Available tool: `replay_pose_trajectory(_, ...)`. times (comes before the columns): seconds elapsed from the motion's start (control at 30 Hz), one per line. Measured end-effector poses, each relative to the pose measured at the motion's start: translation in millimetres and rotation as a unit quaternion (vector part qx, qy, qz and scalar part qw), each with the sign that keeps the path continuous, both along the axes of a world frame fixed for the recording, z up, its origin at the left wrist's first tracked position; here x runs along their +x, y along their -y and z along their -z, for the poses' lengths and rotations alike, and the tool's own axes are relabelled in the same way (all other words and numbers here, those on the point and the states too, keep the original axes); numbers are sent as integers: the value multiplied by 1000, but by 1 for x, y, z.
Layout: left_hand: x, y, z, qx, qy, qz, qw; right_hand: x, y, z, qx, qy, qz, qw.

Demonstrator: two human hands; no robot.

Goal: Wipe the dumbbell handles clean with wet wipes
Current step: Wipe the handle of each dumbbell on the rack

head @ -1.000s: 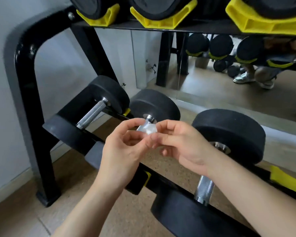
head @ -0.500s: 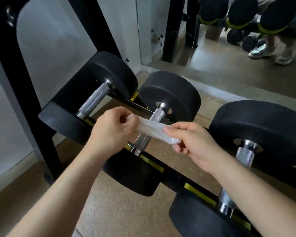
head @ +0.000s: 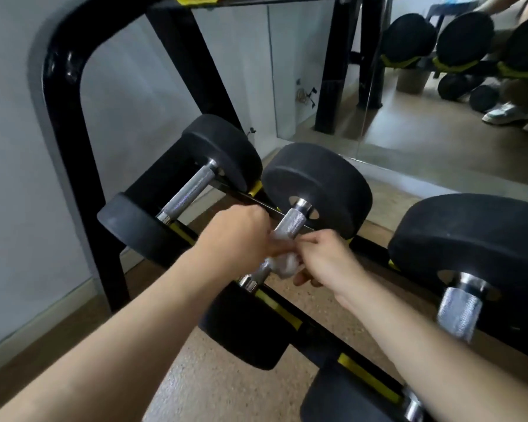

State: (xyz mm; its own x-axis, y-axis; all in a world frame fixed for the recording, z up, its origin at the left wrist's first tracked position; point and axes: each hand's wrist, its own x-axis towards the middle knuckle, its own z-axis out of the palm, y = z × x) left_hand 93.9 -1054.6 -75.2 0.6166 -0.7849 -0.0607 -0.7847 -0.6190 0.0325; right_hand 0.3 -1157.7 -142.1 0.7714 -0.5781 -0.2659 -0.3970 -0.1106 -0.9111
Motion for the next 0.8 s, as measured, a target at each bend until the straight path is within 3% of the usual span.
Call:
replay_pose_trajectory(0.07, -7, 7, 6, 64, 14, 5, 998, 3, 3, 1, -44, -19, -7, 999)
replay_pose_trajectory(0.13, -3, 10, 9, 65, 8, 1, 998, 4, 5, -4, -119, -33, -31, 992)
replay_pose_trajectory(0.3, 4, 28, 17, -40, 5, -12, 999, -5, 12, -13, -360, -80, -37, 929)
replay_pose_trajectory(0.4, 0, 40, 12, -78, 2, -11, 997, -12, 18, -17, -429, -118, -13, 896)
replay_pose_trajectory(0.43, -1, 40, 11, -72, -1, -6, 997, -15, 19, -18, -465, -105, -1, 879)
replay_pose_trajectory(0.5, -4, 32, 7, -51, -13, 10, 999, -19, 13, -20, -541, 9, 4, 841)
replay_pose_trajectory(0.57, -5, 19, 2, -28, -21, 30, 999, -18, 5, -23, -539, 139, -59, 829)
replay_pose_trajectory(0.63, -6, -1, -4, -27, -32, 18, 999, -12, 5, -17, -512, 146, -165, 830)
replay_pose_trajectory(0.7, -7, -24, -5, -79, -39, -29, 996, -8, 5, -7, -496, 119, -204, 835)
replay_pose_trajectory(0.8, -19, -51, 4, -171, -22, -91, 981, -3, -9, -2, -497, 176, -273, 805)
